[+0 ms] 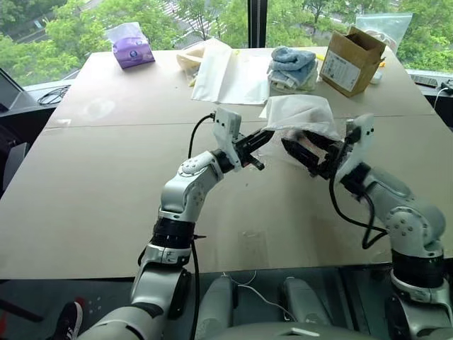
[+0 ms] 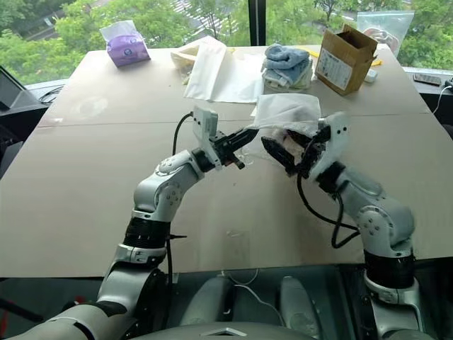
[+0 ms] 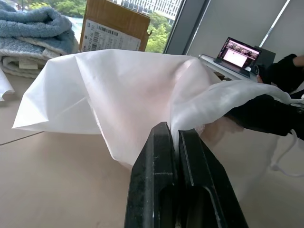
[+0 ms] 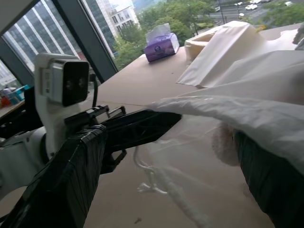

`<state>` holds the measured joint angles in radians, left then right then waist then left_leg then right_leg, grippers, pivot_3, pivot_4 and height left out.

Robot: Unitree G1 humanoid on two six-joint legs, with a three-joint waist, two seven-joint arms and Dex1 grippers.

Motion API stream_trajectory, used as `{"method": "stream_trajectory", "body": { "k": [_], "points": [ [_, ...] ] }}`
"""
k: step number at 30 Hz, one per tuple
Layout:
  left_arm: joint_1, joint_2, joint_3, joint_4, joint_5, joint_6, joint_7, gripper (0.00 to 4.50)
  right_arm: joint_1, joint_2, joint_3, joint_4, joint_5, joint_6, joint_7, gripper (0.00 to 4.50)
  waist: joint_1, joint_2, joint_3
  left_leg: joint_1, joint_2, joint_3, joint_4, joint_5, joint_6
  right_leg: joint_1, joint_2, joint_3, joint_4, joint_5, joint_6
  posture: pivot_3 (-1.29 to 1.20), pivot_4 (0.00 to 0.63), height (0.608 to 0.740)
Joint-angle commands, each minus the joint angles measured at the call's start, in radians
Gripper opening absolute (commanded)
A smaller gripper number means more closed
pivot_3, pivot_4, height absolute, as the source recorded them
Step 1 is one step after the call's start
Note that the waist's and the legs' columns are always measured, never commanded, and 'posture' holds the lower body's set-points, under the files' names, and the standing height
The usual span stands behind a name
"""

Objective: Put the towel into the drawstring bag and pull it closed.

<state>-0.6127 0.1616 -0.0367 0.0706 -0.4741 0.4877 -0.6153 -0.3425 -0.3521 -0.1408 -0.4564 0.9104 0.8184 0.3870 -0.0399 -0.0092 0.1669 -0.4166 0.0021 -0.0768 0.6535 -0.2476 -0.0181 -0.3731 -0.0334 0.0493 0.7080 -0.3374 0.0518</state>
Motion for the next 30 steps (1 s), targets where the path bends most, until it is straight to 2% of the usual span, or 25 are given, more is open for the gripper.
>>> {"method": "stream_trajectory", "body": {
  "k": [1,3,6,10,14,18,22,26,30],
  "points": [
    [-0.030,-0.012,0.009,-0.004,0.001,-0.024,-0.004,0.00,0.038,-0.004,-0.048,-0.147,0.201,0.024,0.007,4.47,0.000,0.000,0.000,0.000,0.000,0.000,0.000,0.000,0.000,0.000,0.000,0.000,0.000,0.000,0.000,0.00,0.150,0.740],
    [-0.033,-0.014,0.011,0.000,0.002,-0.025,-0.006,0.00,0.057,-0.011,-0.057,-0.180,0.234,0.016,-0.017,4.47,-0.002,0.000,0.000,0.000,0.000,0.000,0.000,0.000,0.000,0.000,0.000,0.000,-0.001,0.000,0.000,0.00,0.150,0.740],
    [-0.040,-0.021,0.014,0.010,0.003,-0.030,0.001,0.00,0.120,-0.017,-0.136,-0.247,0.350,-0.029,-0.101,4.47,0.001,0.000,0.000,0.000,0.000,0.000,0.000,0.000,0.000,0.001,0.000,0.000,-0.001,0.000,0.000,0.00,0.150,0.740],
    [-0.041,-0.030,0.012,0.007,0.000,-0.027,0.001,0.00,0.207,-0.030,-0.295,-0.264,0.283,-0.127,-0.273,4.47,0.004,-0.001,0.000,0.000,0.000,-0.001,0.001,0.000,0.000,0.002,0.000,-0.002,-0.002,0.000,0.000,0.00,0.150,0.740],
    [-0.032,-0.032,0.010,0.004,0.000,-0.024,-0.001,0.00,0.400,-0.132,-0.359,-0.368,0.317,-0.112,-0.248,4.47,0.010,-0.001,0.000,0.000,-0.001,-0.001,-0.001,0.000,0.000,0.004,0.000,-0.003,-0.006,0.000,0.000,0.00,0.150,0.740],
    [-0.031,-0.038,0.010,0.006,-0.003,-0.018,-0.002,0.00,0.519,-0.172,-0.279,-0.437,0.285,-0.114,-0.245,4.47,-0.004,-0.001,0.000,0.000,0.000,-0.001,-0.003,0.000,0.000,0.004,0.001,-0.002,-0.008,0.000,0.000,0.00,0.150,0.740],
    [-0.042,-0.045,0.014,0.016,-0.003,-0.018,-0.002,0.00,0.582,-0.257,-0.201,-0.429,0.128,-0.098,-0.203,4.47,0.002,-0.001,0.000,0.002,0.000,-0.001,-0.001,0.000,0.000,0.007,0.002,-0.003,-0.009,0.000,0.000,0.00,0.150,0.740],
    [-0.036,-0.047,0.012,0.012,-0.004,-0.015,-0.003,0.00,0.542,-0.315,-0.064,-0.324,-0.104,-0.125,-0.195,4.47,0.004,-0.001,0.000,0.003,-0.001,-0.002,0.001,0.000,0.000,0.010,0.002,-0.004,-0.011,0.000,0.000,0.00,0.150,0.740],
    [-0.029,-0.045,0.013,0.006,-0.003,-0.013,-0.003,0.00,0.450,-0.261,0.012,-0.181,-0.225,-0.176,-0.188,4.47,0.004,-0.001,0.000,0.003,-0.001,-0.001,0.001,0.002,-0.003,0.011,0.002,-0.006,-0.011,0.000,0.000,0.00,0.150,0.740]
  ]
}}
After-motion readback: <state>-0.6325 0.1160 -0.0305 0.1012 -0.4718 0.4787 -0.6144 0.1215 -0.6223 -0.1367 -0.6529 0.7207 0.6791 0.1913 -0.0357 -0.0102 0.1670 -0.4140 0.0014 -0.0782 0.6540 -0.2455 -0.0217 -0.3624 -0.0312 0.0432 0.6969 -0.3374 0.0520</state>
